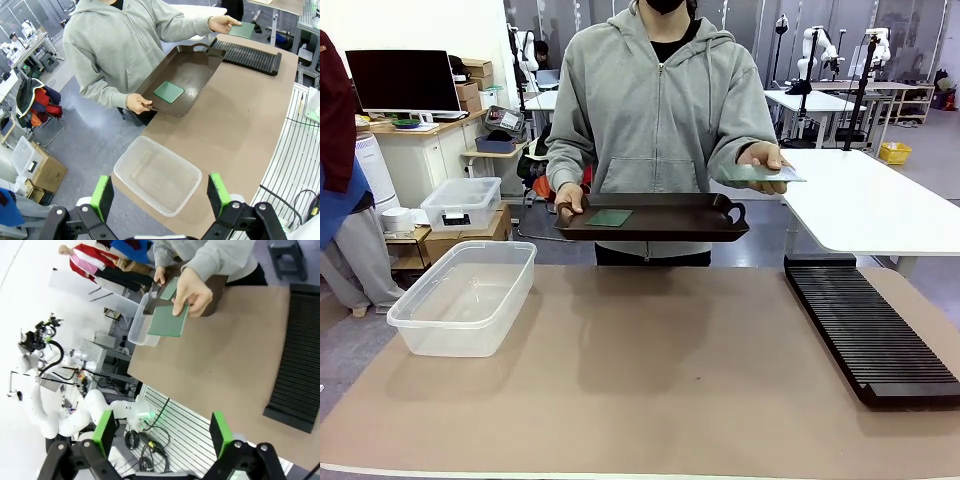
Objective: Sort PCBs into racks and boxes based on the side picked up.
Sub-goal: Pick up the Blank PCB handed by the Human.
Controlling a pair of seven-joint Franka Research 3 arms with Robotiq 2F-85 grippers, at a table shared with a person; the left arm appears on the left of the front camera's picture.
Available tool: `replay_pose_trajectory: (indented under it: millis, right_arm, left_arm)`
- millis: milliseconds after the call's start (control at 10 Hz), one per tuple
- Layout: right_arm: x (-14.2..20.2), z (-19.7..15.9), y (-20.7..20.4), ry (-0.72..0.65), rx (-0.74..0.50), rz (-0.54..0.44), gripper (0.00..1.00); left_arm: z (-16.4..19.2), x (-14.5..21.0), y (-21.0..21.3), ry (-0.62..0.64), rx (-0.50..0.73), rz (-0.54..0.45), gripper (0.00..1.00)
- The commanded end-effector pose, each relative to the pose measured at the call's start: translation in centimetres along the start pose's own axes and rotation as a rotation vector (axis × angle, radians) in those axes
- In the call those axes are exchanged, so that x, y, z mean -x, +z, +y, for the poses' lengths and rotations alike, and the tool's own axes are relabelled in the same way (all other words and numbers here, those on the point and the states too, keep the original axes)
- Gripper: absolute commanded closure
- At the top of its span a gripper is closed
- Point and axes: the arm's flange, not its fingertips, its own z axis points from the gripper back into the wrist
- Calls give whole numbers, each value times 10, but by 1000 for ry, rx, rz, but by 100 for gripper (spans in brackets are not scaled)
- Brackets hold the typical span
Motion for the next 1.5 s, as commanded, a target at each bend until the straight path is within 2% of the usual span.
replay_pose_trajectory:
  millis: [0,100,400,800,1100,1400]
  right_arm:
    - [-11,-19,-31,-110,-104,20,0]
    - [-19,-32,-50,-171,-150,40,0]
    - [-37,-48,-92,-209,-233,75,0]
    - [-45,-67,-157,-269,-287,151,0]
    - [-41,-73,-197,-272,-330,121,0]
    - [-31,-72,-228,-294,-354,34,0]
  left_arm:
    - [-1,1,-1,-7,7,-7,0]
    - [-1,1,-1,-7,7,-7,0]
    - [-1,1,-1,-7,7,-7,0]
    - [-1,1,-1,-7,7,-7,0]
    - [-1,1,-1,-7,7,-7,0]
    - [-1,1,-1,-7,7,-7,0]
